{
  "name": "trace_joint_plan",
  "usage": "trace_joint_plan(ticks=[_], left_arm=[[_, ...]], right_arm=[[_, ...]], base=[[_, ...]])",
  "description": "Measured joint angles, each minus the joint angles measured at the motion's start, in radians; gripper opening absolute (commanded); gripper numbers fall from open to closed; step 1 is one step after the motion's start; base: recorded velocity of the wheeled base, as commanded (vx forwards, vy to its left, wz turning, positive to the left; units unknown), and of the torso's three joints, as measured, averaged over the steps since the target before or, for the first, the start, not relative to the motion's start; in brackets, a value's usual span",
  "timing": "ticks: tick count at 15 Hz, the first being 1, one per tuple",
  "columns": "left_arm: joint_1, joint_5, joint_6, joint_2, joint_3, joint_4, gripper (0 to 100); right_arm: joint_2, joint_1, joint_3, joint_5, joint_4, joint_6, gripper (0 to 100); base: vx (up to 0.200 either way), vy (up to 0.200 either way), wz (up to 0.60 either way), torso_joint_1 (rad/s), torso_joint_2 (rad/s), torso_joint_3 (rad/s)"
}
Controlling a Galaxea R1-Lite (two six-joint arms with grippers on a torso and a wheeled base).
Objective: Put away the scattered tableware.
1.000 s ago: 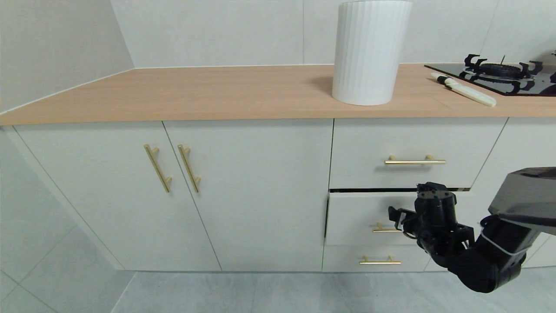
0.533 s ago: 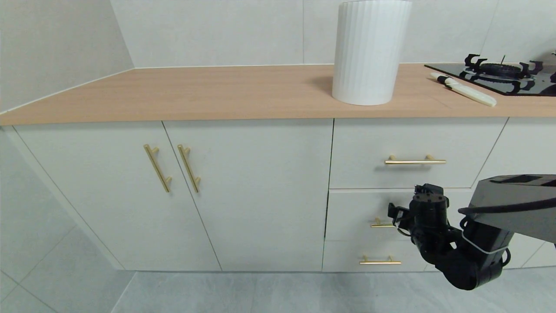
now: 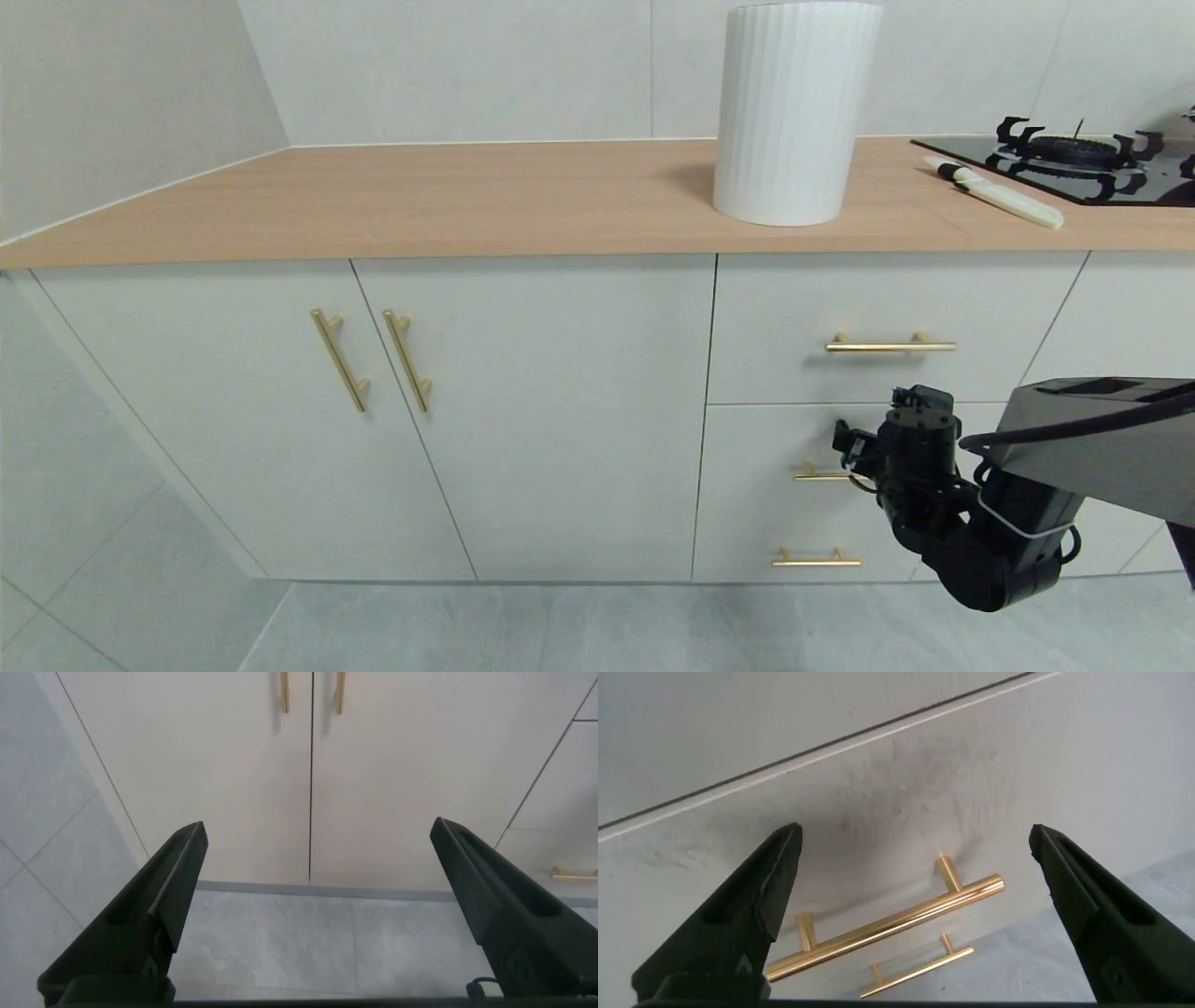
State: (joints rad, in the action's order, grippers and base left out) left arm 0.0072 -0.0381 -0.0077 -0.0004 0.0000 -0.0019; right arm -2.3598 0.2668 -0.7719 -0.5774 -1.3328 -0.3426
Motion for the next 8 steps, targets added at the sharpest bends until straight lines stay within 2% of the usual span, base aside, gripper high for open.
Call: trace_joint_plan(ticks=[4, 8], left_arm=[[0.000, 0.000, 0.000, 0.000, 0.000, 0.000, 100], [0.000, 0.000, 0.000, 0.000, 0.000, 0.000, 100]], right_arm=[[0.134, 0.017, 0.126, 0.025, -0.003, 0.038, 100], [0.407, 0.065, 0.303, 0.023, 0.000, 0.110, 100]], base=[[0.000, 0.000, 0.00, 0.000, 0.00, 0.000], [0.000, 0.000, 0.00, 0.000, 0.00, 0.000]])
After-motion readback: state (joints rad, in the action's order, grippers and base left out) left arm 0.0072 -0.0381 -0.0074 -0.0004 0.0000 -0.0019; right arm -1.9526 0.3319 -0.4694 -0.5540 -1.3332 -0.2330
